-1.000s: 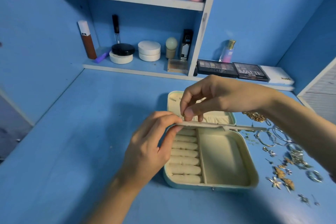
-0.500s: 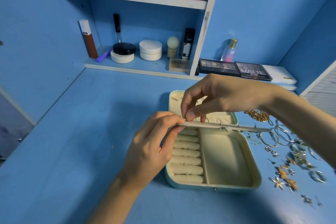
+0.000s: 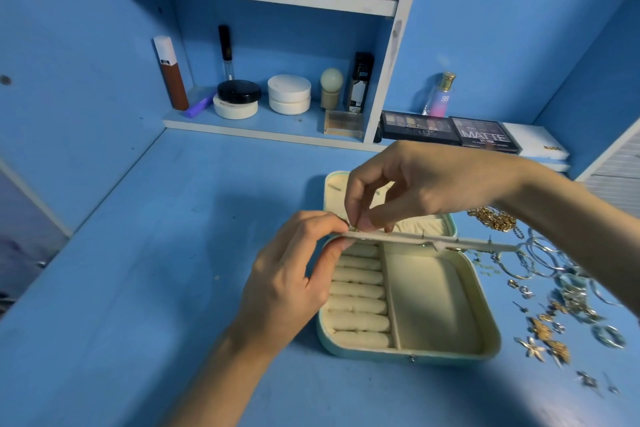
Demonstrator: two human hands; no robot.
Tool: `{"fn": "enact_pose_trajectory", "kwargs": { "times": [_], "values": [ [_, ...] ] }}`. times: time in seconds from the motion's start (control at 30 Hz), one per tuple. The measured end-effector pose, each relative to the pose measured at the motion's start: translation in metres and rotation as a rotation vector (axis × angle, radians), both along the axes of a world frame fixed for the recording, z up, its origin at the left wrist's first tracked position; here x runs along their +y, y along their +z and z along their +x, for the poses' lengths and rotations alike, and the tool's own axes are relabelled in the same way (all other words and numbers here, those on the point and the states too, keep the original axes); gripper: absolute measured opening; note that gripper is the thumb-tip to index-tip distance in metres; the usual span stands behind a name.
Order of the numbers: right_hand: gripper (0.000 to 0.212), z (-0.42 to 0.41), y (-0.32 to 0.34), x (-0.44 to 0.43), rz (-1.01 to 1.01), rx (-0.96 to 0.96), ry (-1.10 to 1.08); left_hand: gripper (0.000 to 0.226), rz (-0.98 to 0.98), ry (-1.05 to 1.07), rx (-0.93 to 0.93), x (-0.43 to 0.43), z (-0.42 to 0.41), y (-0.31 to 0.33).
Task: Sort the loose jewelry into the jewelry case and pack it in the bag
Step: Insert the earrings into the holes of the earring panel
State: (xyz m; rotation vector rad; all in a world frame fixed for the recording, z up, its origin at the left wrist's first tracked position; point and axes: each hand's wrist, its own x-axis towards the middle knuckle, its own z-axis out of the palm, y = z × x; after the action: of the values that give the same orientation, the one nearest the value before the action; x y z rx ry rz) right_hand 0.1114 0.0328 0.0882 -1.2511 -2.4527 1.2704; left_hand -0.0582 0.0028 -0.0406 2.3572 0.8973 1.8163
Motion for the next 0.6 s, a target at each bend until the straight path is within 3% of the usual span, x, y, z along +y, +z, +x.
{"fn": "enact_pose_trajectory", "kwargs": {
  "times": [0.6],
  "values": [
    [0.01,-0.014,-0.005,-0.002,0.002,-0.11,-0.149,0.01,0.006,-0.001,-0.03,0.001,0.002,0.0]
  ]
}}
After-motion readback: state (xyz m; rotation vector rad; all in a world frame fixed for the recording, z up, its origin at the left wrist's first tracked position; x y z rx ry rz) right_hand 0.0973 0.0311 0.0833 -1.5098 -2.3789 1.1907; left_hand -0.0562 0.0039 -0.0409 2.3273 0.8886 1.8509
